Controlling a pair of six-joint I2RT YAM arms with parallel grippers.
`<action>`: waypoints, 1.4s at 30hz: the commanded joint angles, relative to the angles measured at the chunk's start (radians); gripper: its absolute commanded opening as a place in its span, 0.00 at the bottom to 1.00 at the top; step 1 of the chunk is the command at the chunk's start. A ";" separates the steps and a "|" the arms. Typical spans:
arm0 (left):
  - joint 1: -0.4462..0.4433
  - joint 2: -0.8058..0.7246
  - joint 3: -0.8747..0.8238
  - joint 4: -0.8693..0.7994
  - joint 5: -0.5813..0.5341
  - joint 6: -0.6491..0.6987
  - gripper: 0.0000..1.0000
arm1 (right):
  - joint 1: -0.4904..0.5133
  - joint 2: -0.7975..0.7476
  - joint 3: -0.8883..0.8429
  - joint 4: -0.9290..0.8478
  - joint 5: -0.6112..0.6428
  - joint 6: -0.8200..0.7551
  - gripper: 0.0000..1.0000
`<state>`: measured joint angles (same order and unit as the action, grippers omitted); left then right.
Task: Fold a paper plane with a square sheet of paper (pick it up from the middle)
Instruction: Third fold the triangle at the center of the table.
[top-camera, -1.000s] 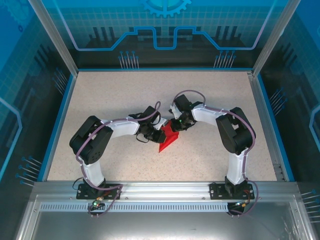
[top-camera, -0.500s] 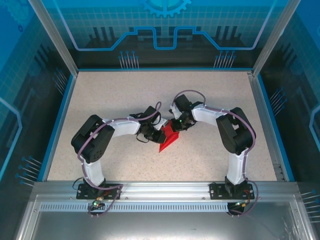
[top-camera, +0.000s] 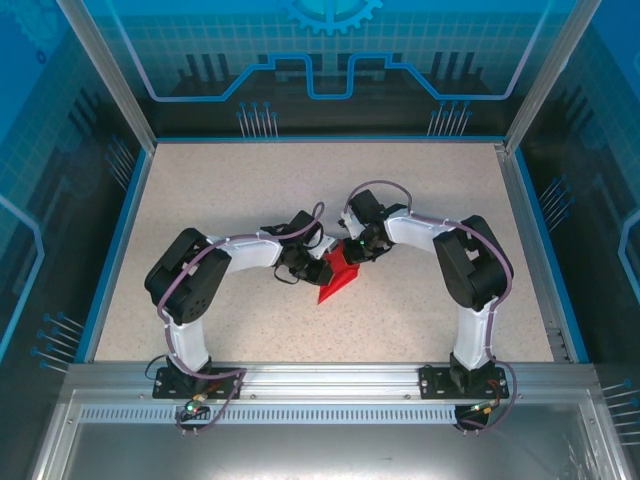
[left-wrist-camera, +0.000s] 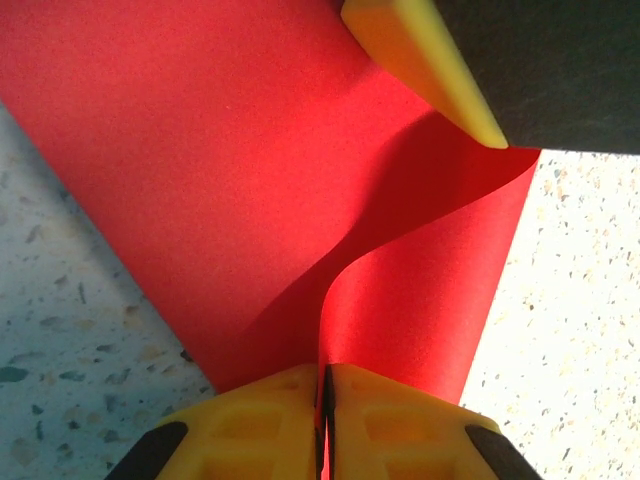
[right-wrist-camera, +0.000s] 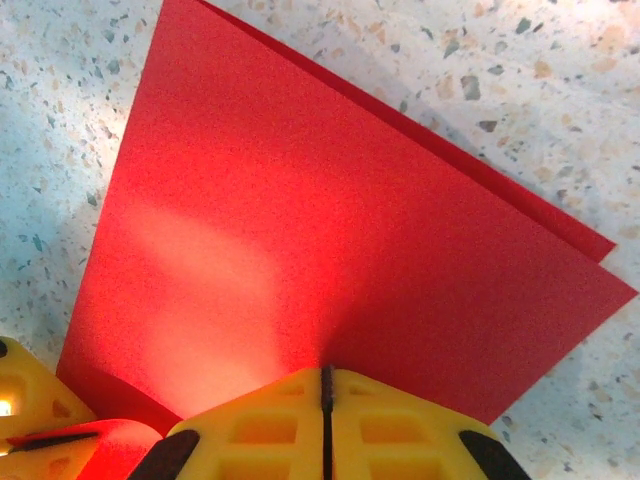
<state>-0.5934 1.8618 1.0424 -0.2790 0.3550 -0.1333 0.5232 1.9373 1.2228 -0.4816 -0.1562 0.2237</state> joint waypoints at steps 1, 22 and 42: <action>0.010 0.012 0.027 -0.022 -0.003 0.029 0.11 | 0.008 -0.016 -0.025 -0.036 0.013 -0.018 0.08; 0.014 -0.021 0.024 -0.053 -0.015 0.047 0.11 | 0.000 -0.027 -0.042 -0.032 0.017 -0.025 0.08; 0.014 -0.019 0.025 -0.059 -0.014 0.052 0.12 | -0.003 -0.030 -0.042 -0.032 0.019 -0.032 0.08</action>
<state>-0.5888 1.8427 1.0466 -0.3107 0.3527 -0.1078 0.5228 1.9240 1.2034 -0.4717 -0.1558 0.2111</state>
